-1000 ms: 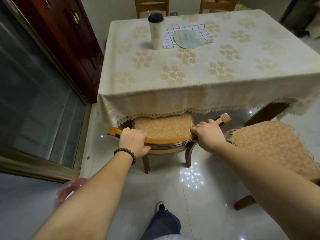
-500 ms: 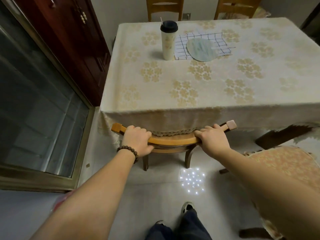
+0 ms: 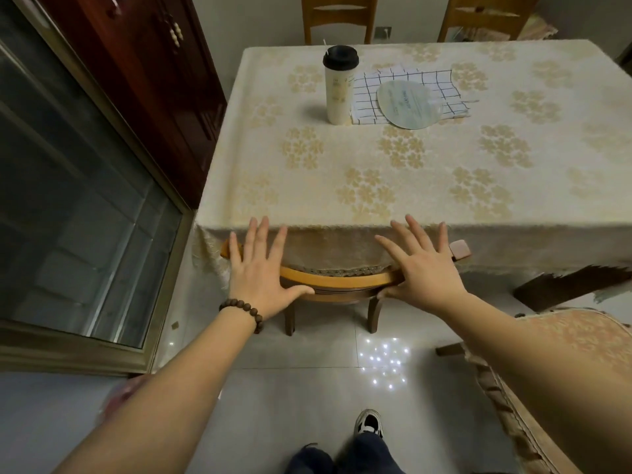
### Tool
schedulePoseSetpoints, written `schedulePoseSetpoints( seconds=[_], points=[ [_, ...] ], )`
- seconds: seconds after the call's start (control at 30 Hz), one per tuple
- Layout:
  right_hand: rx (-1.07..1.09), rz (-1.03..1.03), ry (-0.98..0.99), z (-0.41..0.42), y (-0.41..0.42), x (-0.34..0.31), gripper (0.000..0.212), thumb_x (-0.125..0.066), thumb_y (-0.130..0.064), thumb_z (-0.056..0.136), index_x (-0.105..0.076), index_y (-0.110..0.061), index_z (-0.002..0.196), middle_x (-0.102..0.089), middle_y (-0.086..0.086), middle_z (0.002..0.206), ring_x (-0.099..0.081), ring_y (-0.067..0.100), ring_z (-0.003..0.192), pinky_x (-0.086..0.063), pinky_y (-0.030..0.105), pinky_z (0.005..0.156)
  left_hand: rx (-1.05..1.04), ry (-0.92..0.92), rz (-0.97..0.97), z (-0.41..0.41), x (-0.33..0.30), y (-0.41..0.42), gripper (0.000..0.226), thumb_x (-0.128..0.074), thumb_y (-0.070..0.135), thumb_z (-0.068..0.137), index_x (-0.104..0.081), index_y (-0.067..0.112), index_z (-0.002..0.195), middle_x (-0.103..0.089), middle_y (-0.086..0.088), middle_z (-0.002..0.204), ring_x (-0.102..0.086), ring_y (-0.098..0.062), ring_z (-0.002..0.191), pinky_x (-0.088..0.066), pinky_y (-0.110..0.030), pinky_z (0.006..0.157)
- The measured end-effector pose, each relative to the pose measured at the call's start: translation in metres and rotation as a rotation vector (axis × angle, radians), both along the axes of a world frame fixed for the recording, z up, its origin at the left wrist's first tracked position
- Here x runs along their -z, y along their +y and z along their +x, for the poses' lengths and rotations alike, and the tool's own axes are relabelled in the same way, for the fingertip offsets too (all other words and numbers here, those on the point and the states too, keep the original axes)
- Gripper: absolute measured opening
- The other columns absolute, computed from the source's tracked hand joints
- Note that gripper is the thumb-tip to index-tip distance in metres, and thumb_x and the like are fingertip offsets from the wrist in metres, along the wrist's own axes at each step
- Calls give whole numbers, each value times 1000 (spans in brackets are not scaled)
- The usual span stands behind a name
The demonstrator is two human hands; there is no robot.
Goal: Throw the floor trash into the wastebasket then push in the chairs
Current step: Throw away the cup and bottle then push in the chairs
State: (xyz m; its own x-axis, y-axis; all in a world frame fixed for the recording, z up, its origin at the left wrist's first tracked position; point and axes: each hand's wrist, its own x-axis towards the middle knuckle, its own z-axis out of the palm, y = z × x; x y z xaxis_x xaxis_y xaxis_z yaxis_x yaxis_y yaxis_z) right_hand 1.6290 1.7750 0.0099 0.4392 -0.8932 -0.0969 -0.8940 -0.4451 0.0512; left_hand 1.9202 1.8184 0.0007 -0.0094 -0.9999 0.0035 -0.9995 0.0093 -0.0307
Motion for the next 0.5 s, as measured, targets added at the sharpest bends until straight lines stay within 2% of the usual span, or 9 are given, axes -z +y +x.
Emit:
schedulePoseSetpoints(
  seconds=[0.07,0.13,0.2,0.27,0.4,0.5],
  points=[
    [57,13,49,-5,-2,-4,105,-44,-86,63,-8,-37,149,2,4,160,18,28,143,14,67,107,-194,129,-7,9,1,9,133,-40,94,56,17,18,149,22,-10,157,27,-25,142,15,-49,114],
    [85,37,115,-5,-3,-4,99,-31,-90,64,-12,-40,148,-4,2,160,7,29,145,11,69,106,-283,219,24,14,4,11,140,-48,91,55,17,10,149,23,-10,157,28,-22,142,6,-47,118],
    [81,42,157,-3,-2,-3,91,-25,-90,67,-21,-42,145,-18,-2,158,-9,28,145,9,69,106,-286,250,37,15,7,9,140,-53,87,57,17,9,149,25,-8,156,29,-21,141,1,-46,119],
    [83,52,161,1,-1,-4,88,-22,-89,69,-27,-43,144,-25,-4,155,-17,27,144,9,68,107,-263,260,28,16,7,8,138,-55,85,59,18,9,149,27,-8,156,31,-20,140,2,-44,119],
    [114,67,139,21,3,-6,95,-9,-91,66,-28,-39,144,-30,-4,153,-19,25,143,8,69,106,-220,232,31,39,2,-3,136,-58,81,61,13,7,149,26,-9,156,31,-21,140,9,-40,116],
    [131,55,95,50,4,-5,101,0,-91,65,-28,-36,145,-29,-4,154,-15,25,145,10,70,104,-194,166,96,69,-7,-27,135,-57,82,62,11,6,150,25,-10,156,27,-22,142,8,-41,117]
  ],
)
